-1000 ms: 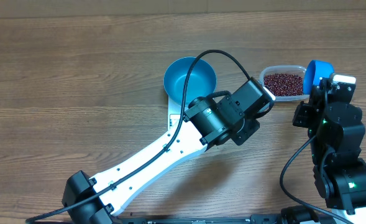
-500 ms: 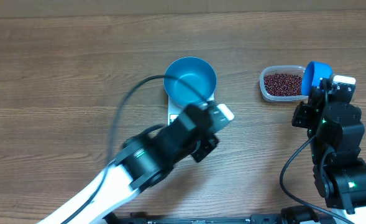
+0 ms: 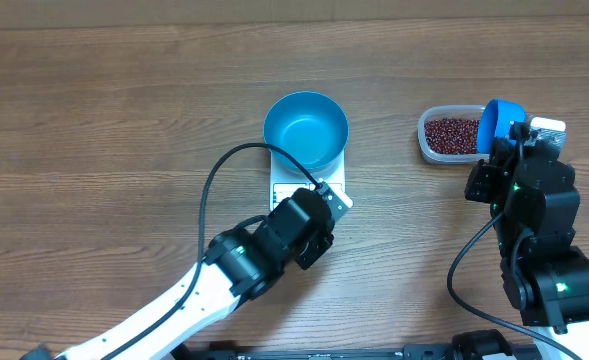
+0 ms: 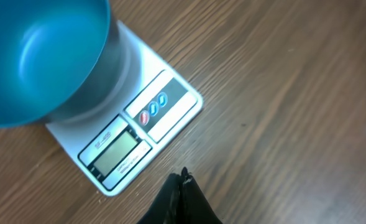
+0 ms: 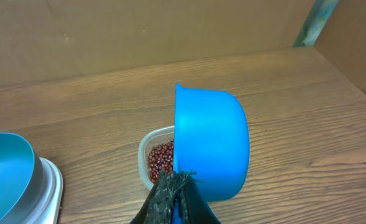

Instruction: Scoop item into bowl and weigh 150g on scale

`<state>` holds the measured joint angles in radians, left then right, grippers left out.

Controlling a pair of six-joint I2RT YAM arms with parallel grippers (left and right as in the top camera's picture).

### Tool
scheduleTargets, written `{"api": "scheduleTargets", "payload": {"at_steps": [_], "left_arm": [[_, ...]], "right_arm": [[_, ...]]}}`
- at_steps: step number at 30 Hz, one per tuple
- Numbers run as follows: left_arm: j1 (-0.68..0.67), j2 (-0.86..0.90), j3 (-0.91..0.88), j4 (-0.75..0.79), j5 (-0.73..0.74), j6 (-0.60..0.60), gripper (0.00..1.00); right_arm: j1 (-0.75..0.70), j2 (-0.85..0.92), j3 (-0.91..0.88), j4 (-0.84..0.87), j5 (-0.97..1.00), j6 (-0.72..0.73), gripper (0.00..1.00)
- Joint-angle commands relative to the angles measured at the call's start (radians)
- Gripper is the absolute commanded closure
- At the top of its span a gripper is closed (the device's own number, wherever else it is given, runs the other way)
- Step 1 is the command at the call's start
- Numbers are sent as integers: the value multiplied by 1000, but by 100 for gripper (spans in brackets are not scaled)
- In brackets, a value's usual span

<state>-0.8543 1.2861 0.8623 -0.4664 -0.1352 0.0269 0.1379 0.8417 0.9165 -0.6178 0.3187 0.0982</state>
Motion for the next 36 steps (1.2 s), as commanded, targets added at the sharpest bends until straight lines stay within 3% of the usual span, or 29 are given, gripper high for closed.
{"api": "scheduleTargets", "payload": {"at_steps": [1, 8, 36], "left_arm": [[25, 70, -9, 30, -34, -39, 96], [46, 230, -7, 140, 0, -39, 96], [110, 277, -9, 229, -3, -32, 96]], "right_arm": [[-3, 2, 35, 3, -6, 11, 96], [-3, 19, 35, 3, -25, 37, 96], [-2, 103, 35, 37, -104, 116, 96]]}}
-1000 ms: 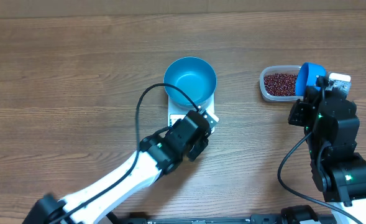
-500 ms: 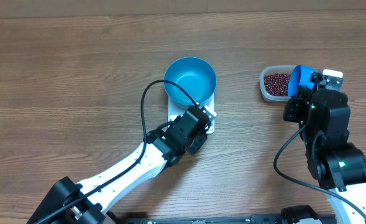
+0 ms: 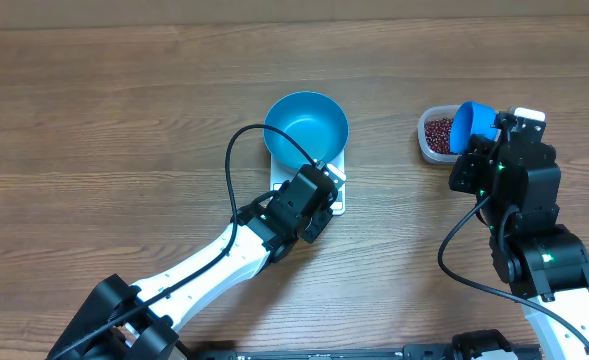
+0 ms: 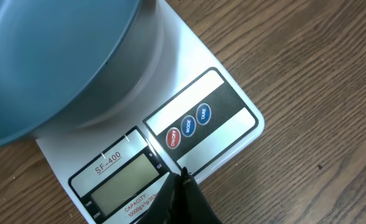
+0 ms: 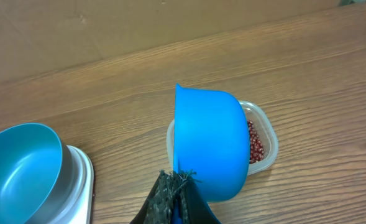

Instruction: Scoop item into bowl and weigh 150g on scale

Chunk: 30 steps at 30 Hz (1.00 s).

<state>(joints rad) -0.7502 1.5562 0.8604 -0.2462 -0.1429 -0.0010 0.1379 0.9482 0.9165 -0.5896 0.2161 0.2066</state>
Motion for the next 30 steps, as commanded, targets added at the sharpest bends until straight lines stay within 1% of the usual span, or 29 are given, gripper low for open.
{"api": "scheduleTargets", "payload": {"at_steps": [1, 6, 11, 13, 20, 30], "left_arm": [[6, 7, -7, 12, 5, 3, 96], [6, 15, -7, 28, 5, 8, 96], [6, 44, -7, 79, 3, 76, 96], [7, 58, -7, 89, -23, 76, 96], [13, 117, -7, 95, -34, 77, 96], [13, 123, -7, 101, -41, 77, 96]], "right_arm": [[-2, -3, 35, 8, -2, 7, 96], [-2, -3, 35, 11, -14, 7, 96], [-2, -3, 35, 20, -27, 7, 96], [-2, -3, 35, 24, -27, 7, 96], [-2, -3, 35, 26, -27, 7, 96], [-2, -3, 35, 27, -36, 7, 96]]}}
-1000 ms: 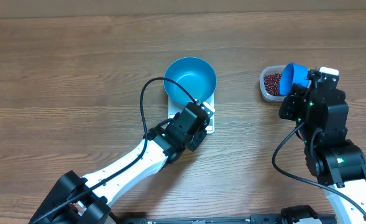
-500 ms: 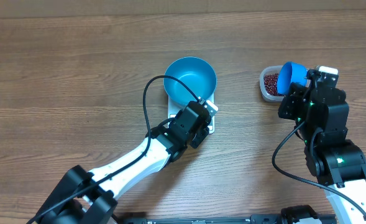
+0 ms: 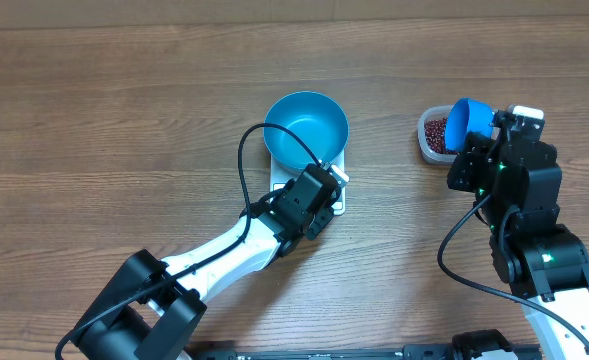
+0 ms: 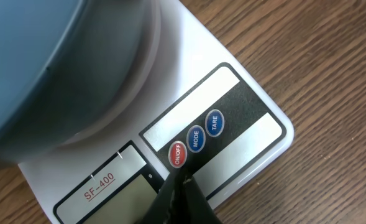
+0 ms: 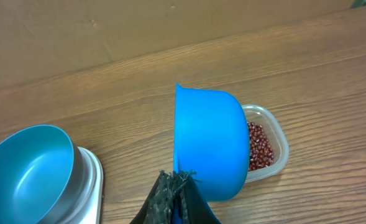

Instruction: Scoop item into bowl and weigh 150g on scale

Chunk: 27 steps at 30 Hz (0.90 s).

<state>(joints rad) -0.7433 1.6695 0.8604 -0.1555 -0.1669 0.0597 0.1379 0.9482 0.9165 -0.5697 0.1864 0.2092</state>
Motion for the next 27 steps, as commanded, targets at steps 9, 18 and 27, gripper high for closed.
{"api": "scheduleTargets", "payload": {"at_steps": [9, 18, 27], "left_arm": [[5, 27, -7, 27, -16, 51, 96], [6, 60, -7, 56, -17, 76, 96], [13, 62, -7, 76, -16, 92, 96]], "right_arm": [[-2, -3, 35, 26, -6, 5, 96], [-2, -3, 35, 27, -6, 4, 96], [-2, -3, 35, 34, -9, 5, 96]]}}
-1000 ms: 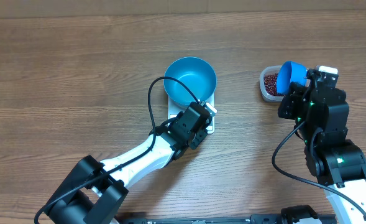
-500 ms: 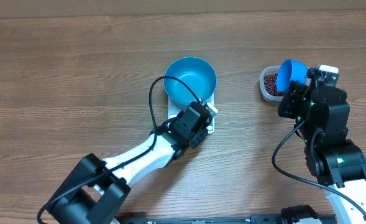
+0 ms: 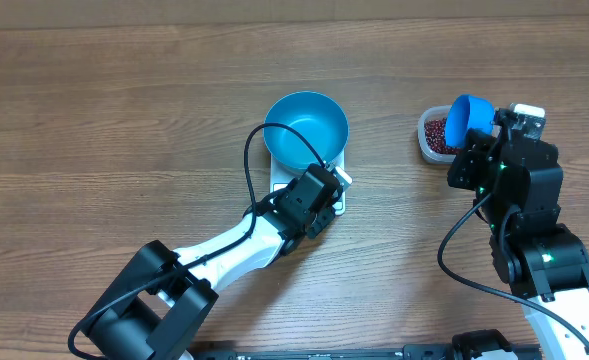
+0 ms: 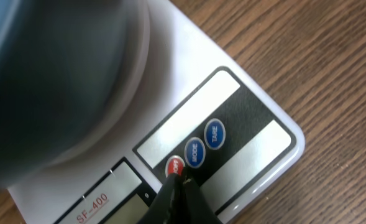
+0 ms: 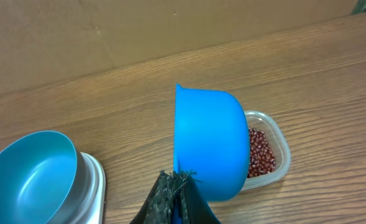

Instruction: Scoop item into bowl and weigh 150g on scale

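A blue bowl (image 3: 306,130) stands on the white scale (image 3: 334,188) at mid table. My left gripper (image 4: 178,179) is shut, its tip on the scale's red on/off button (image 4: 173,165), beside the blue mode and tare buttons. My right gripper (image 5: 178,179) is shut on the handle of a blue scoop (image 5: 210,149), also seen from above (image 3: 467,117). The scoop hangs over a clear tub of red beans (image 5: 261,153), which sits at the right (image 3: 435,134).
The scale's display (image 4: 99,199) lies left of the left fingers, partly out of frame. A cardboard wall (image 5: 139,31) rises behind the table's far edge. Black cable loops over the left arm (image 3: 252,170).
My left gripper has come down a little further, from just short of the red button to resting on it. The right gripper and scoop have barely shifted over the bean tub.
First my left gripper hung shut off the scale's near corner and the scoop stood right of the bean tub. Then the left tip neared the buttons and the scoop moved over the tub. Now the tip sits on the red button.
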`<state>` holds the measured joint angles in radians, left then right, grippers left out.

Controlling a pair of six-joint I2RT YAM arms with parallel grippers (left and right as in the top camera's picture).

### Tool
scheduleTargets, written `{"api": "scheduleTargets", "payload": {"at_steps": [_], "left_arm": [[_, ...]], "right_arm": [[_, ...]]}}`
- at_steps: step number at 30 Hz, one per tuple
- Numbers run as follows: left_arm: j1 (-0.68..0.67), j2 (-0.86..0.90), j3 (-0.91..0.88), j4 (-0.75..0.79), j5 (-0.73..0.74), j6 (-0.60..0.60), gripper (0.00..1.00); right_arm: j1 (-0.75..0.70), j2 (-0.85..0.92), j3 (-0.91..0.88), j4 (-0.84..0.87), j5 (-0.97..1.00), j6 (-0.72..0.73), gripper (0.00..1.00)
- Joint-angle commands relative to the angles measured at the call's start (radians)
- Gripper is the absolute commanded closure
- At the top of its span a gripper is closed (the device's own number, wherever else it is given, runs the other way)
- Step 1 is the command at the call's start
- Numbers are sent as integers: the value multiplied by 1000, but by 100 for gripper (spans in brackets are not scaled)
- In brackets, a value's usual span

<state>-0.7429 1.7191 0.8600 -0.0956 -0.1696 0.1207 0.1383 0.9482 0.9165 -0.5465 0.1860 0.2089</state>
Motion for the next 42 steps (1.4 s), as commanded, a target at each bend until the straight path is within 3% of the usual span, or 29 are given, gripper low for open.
{"api": "scheduleTargets", "payload": {"at_steps": [1, 42], "left_arm": [[14, 14, -7, 19, -14, 33, 96], [24, 56, -6, 67, 9, 81, 96]], "right_arm": [[-3, -3, 35, 10, -9, 5, 96], [-3, -3, 35, 9, -31, 5, 96]]}}
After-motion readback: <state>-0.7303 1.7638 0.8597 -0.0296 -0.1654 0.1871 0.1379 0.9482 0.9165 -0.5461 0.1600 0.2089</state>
